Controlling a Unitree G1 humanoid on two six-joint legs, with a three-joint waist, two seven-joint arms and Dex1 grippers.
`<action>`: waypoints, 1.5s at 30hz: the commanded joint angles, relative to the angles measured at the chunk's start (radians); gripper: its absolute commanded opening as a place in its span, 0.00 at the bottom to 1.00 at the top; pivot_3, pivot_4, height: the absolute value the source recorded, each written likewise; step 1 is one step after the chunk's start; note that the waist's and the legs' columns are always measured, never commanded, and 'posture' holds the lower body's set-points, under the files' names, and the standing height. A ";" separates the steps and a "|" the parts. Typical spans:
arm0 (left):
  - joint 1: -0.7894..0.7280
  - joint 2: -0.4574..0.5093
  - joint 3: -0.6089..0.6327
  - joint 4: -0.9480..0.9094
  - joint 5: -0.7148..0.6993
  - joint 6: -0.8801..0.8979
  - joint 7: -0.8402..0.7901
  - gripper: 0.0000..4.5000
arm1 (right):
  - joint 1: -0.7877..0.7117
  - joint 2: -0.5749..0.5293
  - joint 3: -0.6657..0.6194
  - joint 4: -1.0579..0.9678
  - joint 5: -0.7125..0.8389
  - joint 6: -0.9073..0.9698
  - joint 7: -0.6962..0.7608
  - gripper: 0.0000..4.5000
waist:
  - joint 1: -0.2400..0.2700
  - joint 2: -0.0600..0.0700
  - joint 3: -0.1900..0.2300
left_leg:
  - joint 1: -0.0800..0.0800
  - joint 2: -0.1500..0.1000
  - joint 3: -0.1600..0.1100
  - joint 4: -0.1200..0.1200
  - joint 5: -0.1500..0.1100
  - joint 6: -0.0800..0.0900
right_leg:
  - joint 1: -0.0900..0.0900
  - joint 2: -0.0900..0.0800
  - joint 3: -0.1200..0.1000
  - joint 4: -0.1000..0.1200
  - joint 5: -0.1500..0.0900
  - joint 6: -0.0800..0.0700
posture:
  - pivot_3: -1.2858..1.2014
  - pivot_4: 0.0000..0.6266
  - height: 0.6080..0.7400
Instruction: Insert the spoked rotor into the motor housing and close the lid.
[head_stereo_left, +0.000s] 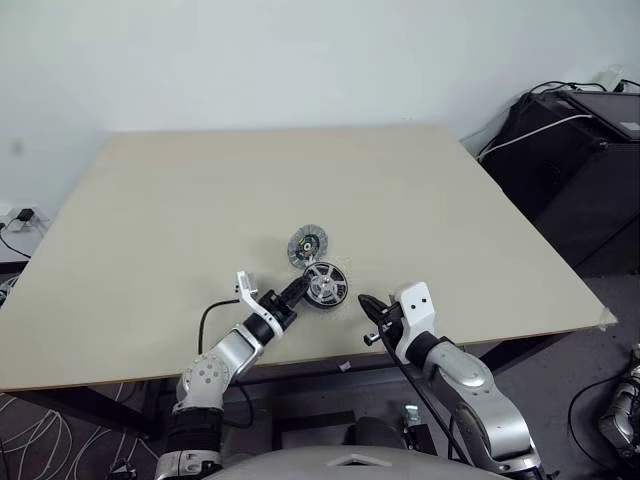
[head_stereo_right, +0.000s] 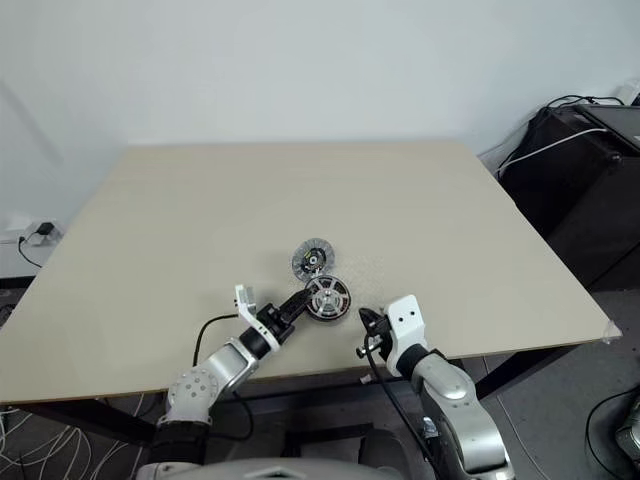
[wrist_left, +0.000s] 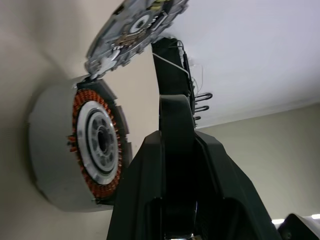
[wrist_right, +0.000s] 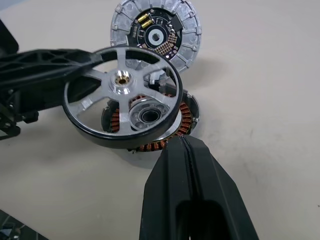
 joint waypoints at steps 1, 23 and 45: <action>-0.046 -0.064 -0.005 0.018 0.012 -0.017 -0.017 0.11 | -0.008 -0.002 -0.021 -0.051 0.006 -0.020 -0.006 0.00 | 0.000 0.000 0.000 | 0.000 0.000 0.000 0.000 0.000 0.000 | 0.000 0.000 0.000 0.000 0.000 0.000 | 0.52 0.00 1.00; -0.118 -0.124 0.000 0.128 0.051 -0.091 -0.061 0.11 | -0.012 -0.014 -0.019 -0.076 0.007 -0.003 -0.012 0.00 | 0.000 0.000 0.000 | 0.000 0.000 0.000 0.000 0.000 0.000 | 0.000 0.000 0.000 0.000 0.000 0.000 | 0.52 0.00 1.00; -0.159 -0.129 -0.017 0.177 0.063 -0.106 -0.073 0.11 | -0.008 -0.015 -0.014 -0.090 0.007 0.004 -0.022 0.00 | 0.001 0.000 0.000 | -0.001 0.000 -0.001 0.002 0.000 0.000 | 0.000 0.002 0.001 0.000 0.003 -0.001 | 0.52 0.00 1.00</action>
